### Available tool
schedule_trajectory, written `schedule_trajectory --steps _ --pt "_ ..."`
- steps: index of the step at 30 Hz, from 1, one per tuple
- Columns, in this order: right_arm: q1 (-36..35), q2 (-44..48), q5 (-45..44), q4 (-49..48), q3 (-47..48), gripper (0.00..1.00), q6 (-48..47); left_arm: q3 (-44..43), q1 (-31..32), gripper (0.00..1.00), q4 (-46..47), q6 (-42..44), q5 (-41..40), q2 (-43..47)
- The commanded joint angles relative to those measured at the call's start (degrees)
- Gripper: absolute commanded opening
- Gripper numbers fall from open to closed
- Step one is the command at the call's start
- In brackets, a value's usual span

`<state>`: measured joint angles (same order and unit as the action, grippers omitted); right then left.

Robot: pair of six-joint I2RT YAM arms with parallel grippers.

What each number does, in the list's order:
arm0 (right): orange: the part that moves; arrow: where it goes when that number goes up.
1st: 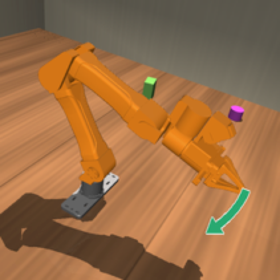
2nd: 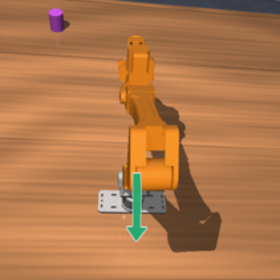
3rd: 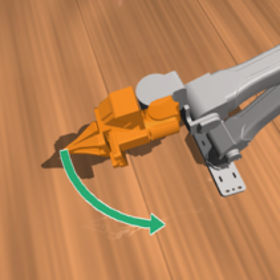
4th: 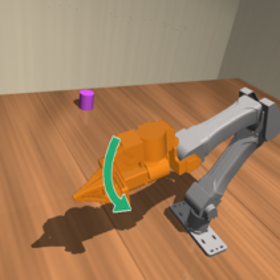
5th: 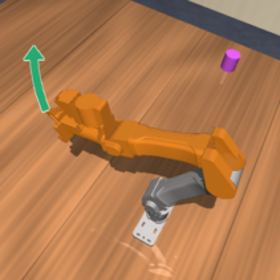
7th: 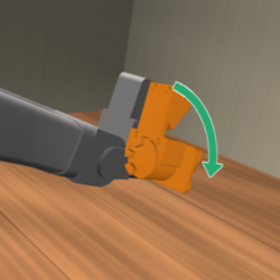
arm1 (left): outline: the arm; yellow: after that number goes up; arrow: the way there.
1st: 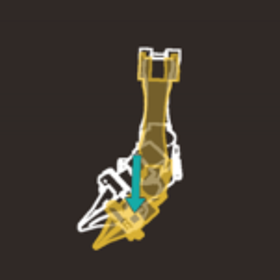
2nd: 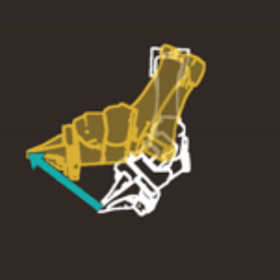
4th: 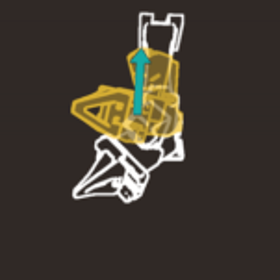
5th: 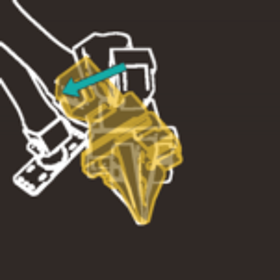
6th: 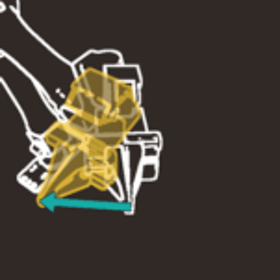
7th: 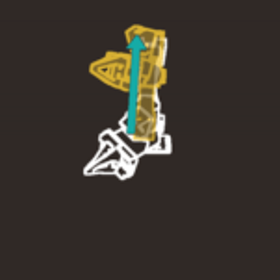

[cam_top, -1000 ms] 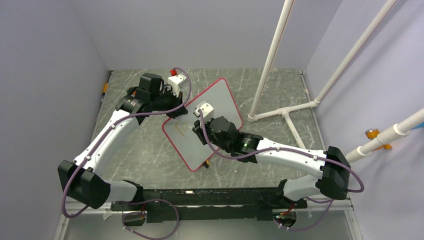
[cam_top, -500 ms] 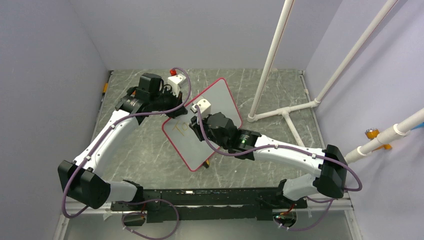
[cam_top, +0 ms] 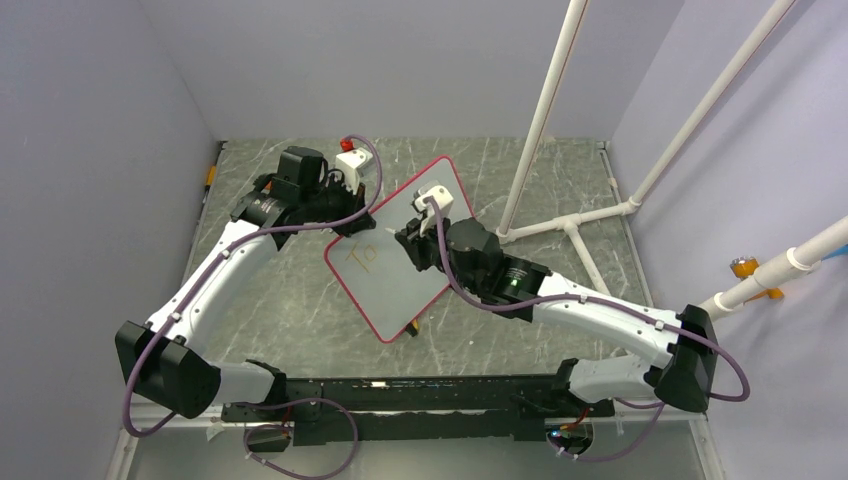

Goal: Write a sentence on the whiteboard

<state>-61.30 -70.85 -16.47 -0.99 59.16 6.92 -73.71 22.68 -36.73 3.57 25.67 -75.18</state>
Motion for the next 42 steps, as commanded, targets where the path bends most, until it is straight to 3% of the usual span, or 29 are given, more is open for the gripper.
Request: schedule_trajectory --steps 1,42 --pt "1.75 0.42 -0.01 -2.39 -1.29 0.0 1.32 1.04 -0.37 0.0 -2.29 6.93 -7.95 -0.27" --pt "2.35 -6.26 8.0 -5.02 0.59 0.0 1.84 0.62 -0.42 0.0 -3.05 7.35 -6.86 -0.67"
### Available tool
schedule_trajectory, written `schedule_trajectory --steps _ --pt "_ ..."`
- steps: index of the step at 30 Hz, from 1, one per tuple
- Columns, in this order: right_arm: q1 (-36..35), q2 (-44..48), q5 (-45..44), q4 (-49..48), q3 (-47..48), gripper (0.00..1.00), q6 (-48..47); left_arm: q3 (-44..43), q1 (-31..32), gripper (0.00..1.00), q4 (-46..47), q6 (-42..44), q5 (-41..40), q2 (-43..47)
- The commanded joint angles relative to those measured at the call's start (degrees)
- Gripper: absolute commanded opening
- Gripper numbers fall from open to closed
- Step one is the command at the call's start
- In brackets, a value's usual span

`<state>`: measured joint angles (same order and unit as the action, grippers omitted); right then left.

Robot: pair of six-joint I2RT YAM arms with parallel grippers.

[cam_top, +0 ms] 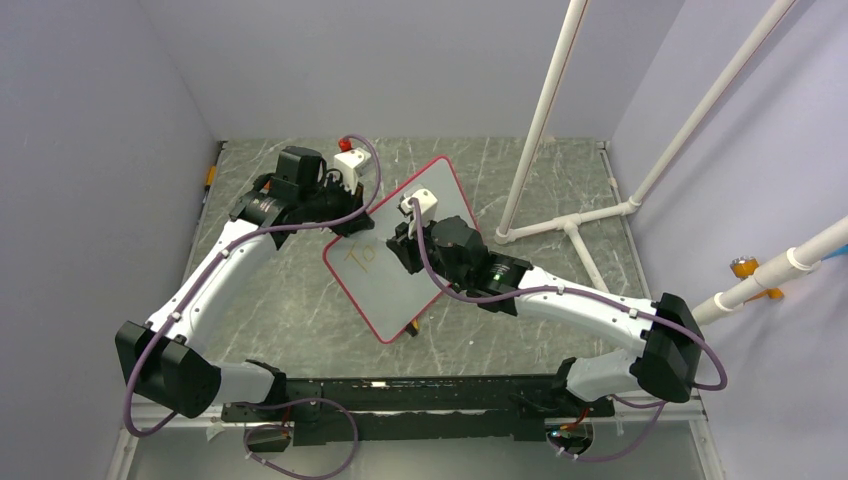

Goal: Write a sentence on the whiteboard

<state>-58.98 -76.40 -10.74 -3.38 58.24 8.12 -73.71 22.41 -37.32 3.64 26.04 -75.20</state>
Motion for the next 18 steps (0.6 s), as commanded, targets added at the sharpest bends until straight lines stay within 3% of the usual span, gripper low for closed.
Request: schedule_trajectory --steps 1,18 --pt "0.0 -0.73 2.3 -2.48 1.32 0.0 0.81 0.67 -0.1 0.0 -2.42 7.33 -7.23 -0.62" --pt "0.01 1.27 1.31 -0.55 -2.78 0.0 1.9 0.66 -0.14 0.0 -2.53 7.37 -7.63 -0.48"
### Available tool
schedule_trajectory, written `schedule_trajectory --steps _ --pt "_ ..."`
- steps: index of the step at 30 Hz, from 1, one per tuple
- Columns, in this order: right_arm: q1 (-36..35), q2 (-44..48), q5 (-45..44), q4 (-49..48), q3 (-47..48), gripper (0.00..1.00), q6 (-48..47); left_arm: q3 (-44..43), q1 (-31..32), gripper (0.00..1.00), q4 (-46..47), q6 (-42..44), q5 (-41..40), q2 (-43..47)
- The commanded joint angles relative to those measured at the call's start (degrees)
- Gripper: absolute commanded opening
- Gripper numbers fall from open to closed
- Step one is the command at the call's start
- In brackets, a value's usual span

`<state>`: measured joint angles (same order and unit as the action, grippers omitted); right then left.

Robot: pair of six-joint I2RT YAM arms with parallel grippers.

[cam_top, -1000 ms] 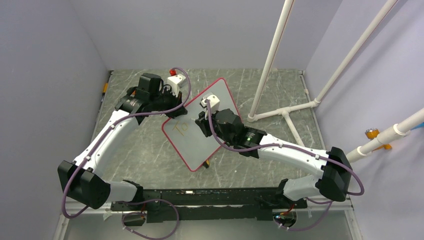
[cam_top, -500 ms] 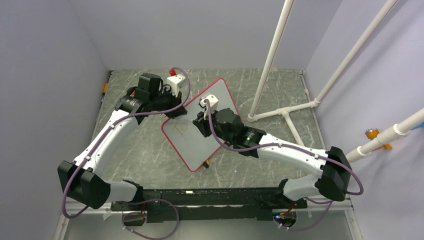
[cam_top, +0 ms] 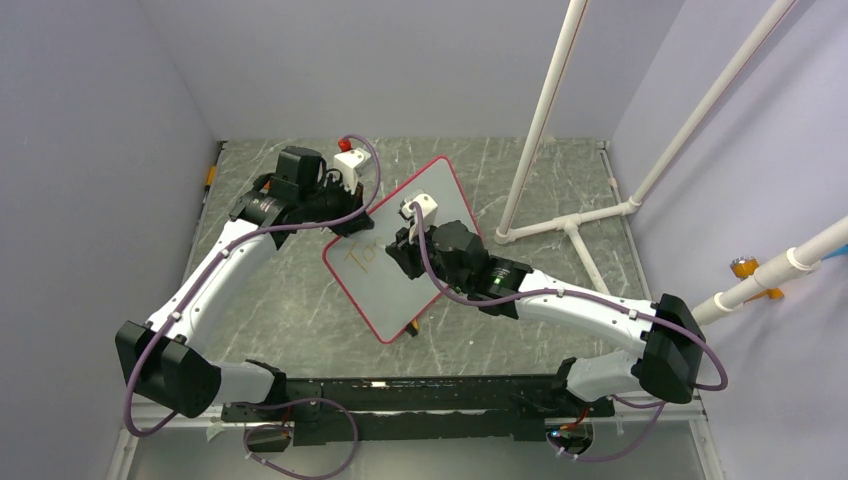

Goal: Write a sentence on the whiteboard

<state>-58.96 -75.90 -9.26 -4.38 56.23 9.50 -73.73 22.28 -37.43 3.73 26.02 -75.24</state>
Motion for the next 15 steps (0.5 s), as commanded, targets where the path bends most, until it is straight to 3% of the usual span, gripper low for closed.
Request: schedule_trajectory --steps 1,15 --pt "-0.02 0.76 -0.49 0.65 -0.89 0.0 0.52 0.66 0.04 0.0 -2.4 7.3 -7.6 -0.41" --pt "0.02 0.04 -5.06 2.57 1.24 0.0 -0.06 0.79 0.04 0.0 -2.43 7.26 -7.25 -0.29"
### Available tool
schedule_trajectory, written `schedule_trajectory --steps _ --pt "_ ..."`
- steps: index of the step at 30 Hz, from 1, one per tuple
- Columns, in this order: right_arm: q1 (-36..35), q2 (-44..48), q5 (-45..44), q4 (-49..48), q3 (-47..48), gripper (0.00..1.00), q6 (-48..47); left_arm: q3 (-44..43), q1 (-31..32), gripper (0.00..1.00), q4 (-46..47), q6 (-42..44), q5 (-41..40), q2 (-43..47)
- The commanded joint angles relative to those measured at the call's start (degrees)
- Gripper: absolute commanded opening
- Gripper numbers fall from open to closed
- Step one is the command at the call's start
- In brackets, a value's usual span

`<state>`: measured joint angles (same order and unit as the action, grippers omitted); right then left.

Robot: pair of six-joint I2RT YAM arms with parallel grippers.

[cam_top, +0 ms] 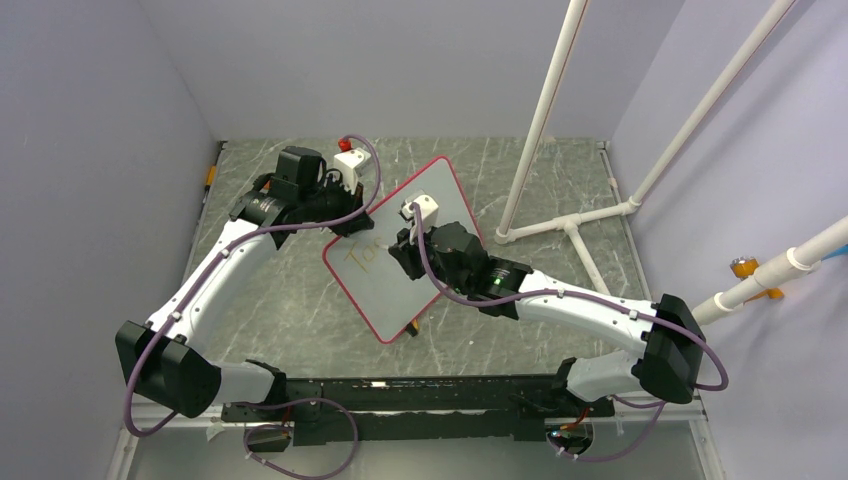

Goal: Write a sentence on the whiteboard

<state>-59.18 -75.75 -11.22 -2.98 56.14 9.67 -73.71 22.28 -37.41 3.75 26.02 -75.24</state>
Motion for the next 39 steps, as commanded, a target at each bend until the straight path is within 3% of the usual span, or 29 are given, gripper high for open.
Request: schedule_trajectory --steps 1,29,39 --pt "0.2 -0.28 -3.25 1.2 1.76 0.0 -0.41 0.76 0.01 0.0 -2.49 7.24 -7.22 -0.26" --pt "0.32 -4.71 -5.98 1.0 10.97 0.0 -3.45 0.76 -0.01 0.0 -2.61 7.28 -6.68 -0.1" --pt "0.3 -4.18 -5.02 1.0 8.84 0.0 -2.15 0.74 0.02 0.0 -2.61 7.33 -6.7 -0.1"
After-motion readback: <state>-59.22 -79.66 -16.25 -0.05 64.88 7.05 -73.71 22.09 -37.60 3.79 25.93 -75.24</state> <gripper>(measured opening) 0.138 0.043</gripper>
